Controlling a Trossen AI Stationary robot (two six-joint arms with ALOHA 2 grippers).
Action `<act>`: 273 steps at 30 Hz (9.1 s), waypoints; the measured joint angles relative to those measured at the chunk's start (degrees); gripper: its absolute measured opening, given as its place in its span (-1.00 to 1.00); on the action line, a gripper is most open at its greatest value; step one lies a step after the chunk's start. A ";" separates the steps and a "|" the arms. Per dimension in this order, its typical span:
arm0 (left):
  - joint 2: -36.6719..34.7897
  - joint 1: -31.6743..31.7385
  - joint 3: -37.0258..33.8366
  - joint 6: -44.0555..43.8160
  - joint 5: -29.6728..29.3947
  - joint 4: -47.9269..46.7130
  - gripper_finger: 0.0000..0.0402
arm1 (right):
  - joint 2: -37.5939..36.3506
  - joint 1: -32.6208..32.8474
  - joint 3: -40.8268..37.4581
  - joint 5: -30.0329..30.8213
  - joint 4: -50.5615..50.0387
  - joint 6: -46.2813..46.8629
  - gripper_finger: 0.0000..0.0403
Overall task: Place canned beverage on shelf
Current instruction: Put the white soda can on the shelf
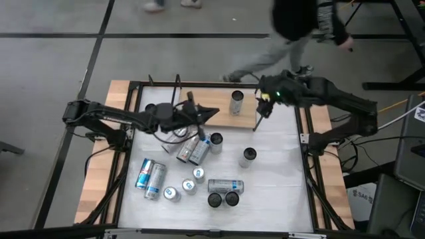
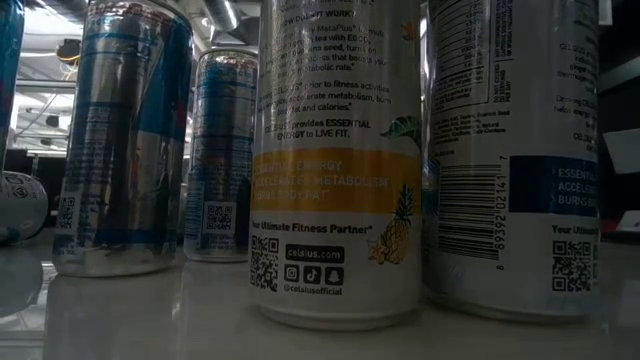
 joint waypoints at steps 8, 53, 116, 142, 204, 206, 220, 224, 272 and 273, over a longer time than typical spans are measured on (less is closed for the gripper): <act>7.50 6.58 9.62 -0.08 3.06 -8.10 -1.00 | -9.47 4.05 -18.13 5.83 13.45 2.33 0.60; 20.75 14.74 9.98 -6.38 8.29 -13.09 -1.00 | 1.31 -16.73 -28.58 -13.35 44.11 -26.23 0.60; 19.46 10.63 9.94 -4.80 4.62 -18.24 -1.00 | 5.33 -16.73 -28.52 -12.29 50.66 -30.51 0.60; 19.46 16.73 9.94 -4.76 2.75 -18.26 -1.00 | 6.03 -16.62 -28.54 -19.50 47.97 -30.54 0.60; 19.46 10.74 9.94 -7.75 -1.00 -22.24 -1.00 | 5.56 -17.35 -28.58 -15.58 53.92 -34.15 0.60; 19.46 10.74 9.94 -7.74 -1.00 -22.22 -1.00 | 6.71 -17.96 -28.58 -15.71 53.77 -34.19 0.60; 19.50 11.77 9.94 -7.41 -4.36 -21.00 -1.00 | 9.16 -18.19 -28.58 -19.98 53.31 -35.22 0.60; 19.51 13.01 9.94 -7.34 -4.56 -19.75 -1.00 | 9.00 -18.24 -28.58 -20.02 52.02 -35.19 0.60; 19.51 9.88 9.94 -7.28 -10.96 -19.93 -1.00 | 5.36 -18.19 -21.50 -37.84 49.19 -36.72 0.60; 19.51 9.72 9.96 -7.28 -10.96 -19.93 -1.00 | 5.83 -18.19 -21.50 -37.88 50.00 -36.72 0.60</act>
